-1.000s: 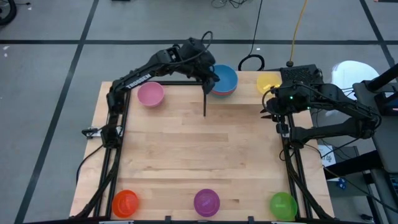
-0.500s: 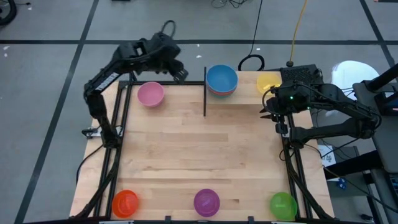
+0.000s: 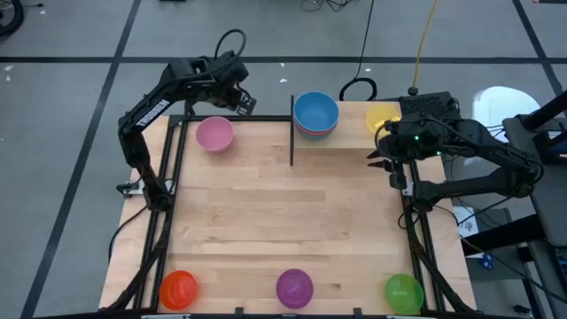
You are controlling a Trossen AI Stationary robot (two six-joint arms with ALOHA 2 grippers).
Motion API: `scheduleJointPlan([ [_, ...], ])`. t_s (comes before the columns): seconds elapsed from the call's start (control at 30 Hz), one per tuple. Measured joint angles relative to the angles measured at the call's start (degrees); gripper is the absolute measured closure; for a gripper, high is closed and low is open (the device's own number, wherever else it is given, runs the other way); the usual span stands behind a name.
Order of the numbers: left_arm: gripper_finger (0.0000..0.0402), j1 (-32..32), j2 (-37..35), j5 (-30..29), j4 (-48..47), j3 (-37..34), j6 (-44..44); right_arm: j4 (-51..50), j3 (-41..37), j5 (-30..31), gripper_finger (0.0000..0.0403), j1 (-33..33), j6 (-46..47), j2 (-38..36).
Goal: Place and stack bowls onto a shelf
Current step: Stack the pink bowl on top of the blue bowl on the shelf
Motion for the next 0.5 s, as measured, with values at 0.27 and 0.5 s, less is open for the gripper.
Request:
scheduleJointPlan([
  [0.27,0.0334,4.7,0.1,6.7,0.1,-11.6,-6.1,-0.1,0.0,0.0,0.0314,0.0,4.2,0.0],
  [0.5,0.0334,8.0,0.2,7.0,3.5,-25.4,-7.2,-0.1,0.0,0.0,0.0314,0.0,3.3,0.0],
])
